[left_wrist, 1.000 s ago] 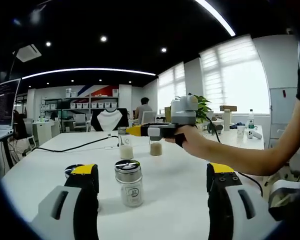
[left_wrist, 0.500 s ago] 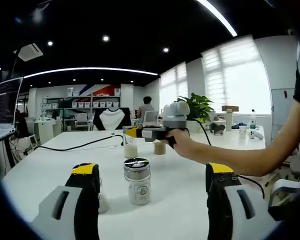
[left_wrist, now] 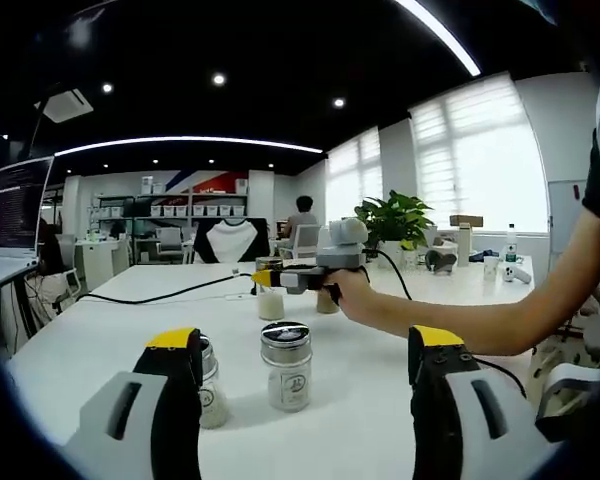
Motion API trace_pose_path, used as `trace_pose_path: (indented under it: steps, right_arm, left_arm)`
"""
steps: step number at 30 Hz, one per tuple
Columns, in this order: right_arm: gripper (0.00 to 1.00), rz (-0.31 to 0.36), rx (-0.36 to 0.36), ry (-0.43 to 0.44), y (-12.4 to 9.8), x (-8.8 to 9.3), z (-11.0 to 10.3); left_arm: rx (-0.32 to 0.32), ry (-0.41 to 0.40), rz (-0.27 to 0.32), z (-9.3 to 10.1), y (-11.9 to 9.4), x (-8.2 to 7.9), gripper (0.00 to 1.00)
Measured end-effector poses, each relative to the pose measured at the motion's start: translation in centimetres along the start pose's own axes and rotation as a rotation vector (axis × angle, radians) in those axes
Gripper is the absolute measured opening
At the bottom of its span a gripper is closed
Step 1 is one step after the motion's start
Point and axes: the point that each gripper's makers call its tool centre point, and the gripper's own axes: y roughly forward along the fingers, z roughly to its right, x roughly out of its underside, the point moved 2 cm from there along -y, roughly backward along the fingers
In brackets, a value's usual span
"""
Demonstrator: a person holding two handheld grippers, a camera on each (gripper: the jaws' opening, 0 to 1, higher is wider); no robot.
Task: Rotate the seasoning bottle until the label or dispensing opening points toward the visible target arrow and the bottle remains upright within the marked orientation range
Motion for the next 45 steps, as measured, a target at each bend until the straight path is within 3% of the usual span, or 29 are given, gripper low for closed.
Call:
trace_pose_path:
  steps: [6,15,26,36,45]
  right_arm:
    - [0.5,0.006,0.005,0.006,1.5,0.0,0.4]
    - [0.39,-0.002,0.025,-0.032,1.6,0.0,1.1]
    - [0.39,0.033,-0.013,-0.038,1.8,-0.2,1.3]
    - [0.38,0.043,-0.037,-0.041,0.8,-0.4,0.8]
    - [0.39,0.077,-0.055,-0.008,-1.5,-1.1,0.3]
  left_arm:
    - [0.0,0.004,0.001,0.0,-0.2,-0.2,0.89]
    - [0.026,0.006,-0.021,0.3,0.0,0.5,0.85]
    - [0.02,0.013,-0.028,-0.2,0.3,0.4,0.84]
    - [0.017,-0.008,-0.046,-0.3,0.1,1.0,0.84]
    - [0.017,-0.018,-0.02,-0.2,0.8,0.1,0.83]
